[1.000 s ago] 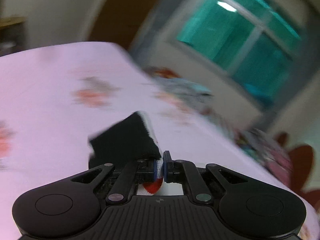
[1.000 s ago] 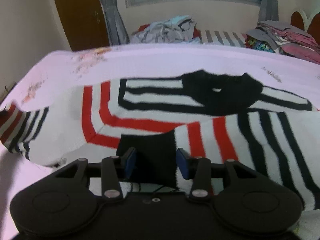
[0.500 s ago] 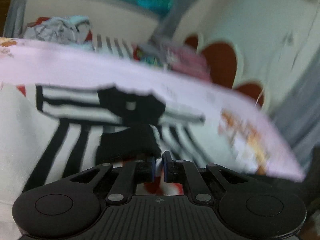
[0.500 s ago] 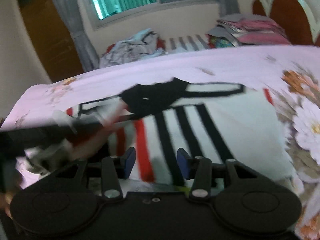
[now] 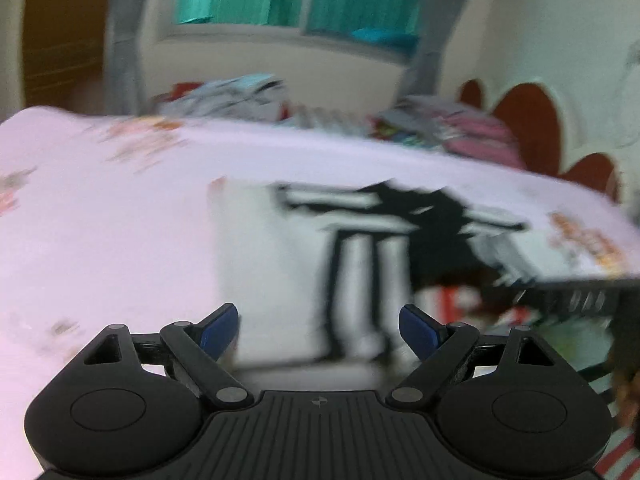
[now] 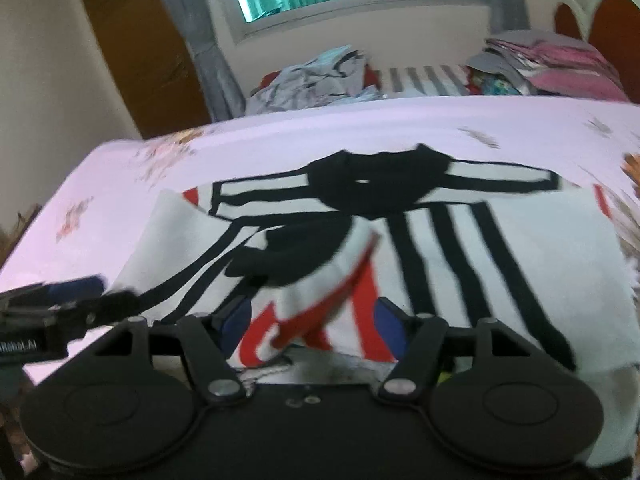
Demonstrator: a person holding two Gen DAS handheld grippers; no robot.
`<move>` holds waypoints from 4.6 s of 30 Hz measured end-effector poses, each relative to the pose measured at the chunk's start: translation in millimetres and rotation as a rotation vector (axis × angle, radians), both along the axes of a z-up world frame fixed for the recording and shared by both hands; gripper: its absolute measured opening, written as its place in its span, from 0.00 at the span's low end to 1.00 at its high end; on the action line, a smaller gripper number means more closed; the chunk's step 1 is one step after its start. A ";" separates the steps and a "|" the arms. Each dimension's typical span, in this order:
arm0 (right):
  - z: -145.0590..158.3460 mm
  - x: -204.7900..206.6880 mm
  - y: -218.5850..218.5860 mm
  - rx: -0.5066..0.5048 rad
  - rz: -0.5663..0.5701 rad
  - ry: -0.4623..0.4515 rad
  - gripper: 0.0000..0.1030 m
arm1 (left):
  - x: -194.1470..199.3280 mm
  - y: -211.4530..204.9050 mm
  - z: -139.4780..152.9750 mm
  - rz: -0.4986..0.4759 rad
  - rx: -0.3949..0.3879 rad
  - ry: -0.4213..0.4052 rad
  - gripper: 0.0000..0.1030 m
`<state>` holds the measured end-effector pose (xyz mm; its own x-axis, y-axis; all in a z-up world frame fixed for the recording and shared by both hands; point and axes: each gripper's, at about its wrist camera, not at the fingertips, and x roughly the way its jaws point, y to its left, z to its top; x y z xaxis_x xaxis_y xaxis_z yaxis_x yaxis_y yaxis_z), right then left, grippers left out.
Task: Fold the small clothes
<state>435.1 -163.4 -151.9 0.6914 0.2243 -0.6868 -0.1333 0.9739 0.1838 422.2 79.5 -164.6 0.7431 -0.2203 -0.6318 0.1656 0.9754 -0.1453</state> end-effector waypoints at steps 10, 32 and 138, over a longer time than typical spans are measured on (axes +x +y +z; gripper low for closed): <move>20.0 11.8 -10.7 -0.026 -0.089 -0.083 0.06 | 17.3 15.5 -43.3 0.091 0.063 0.009 0.42; -6.9 -9.7 -103.3 0.073 -0.282 -0.001 0.06 | 24.0 25.3 -53.3 0.124 -0.026 0.050 0.30; -10.3 -157.6 -26.4 -0.096 0.108 0.075 0.30 | -115.9 -77.7 -23.8 -0.092 -0.072 0.098 0.60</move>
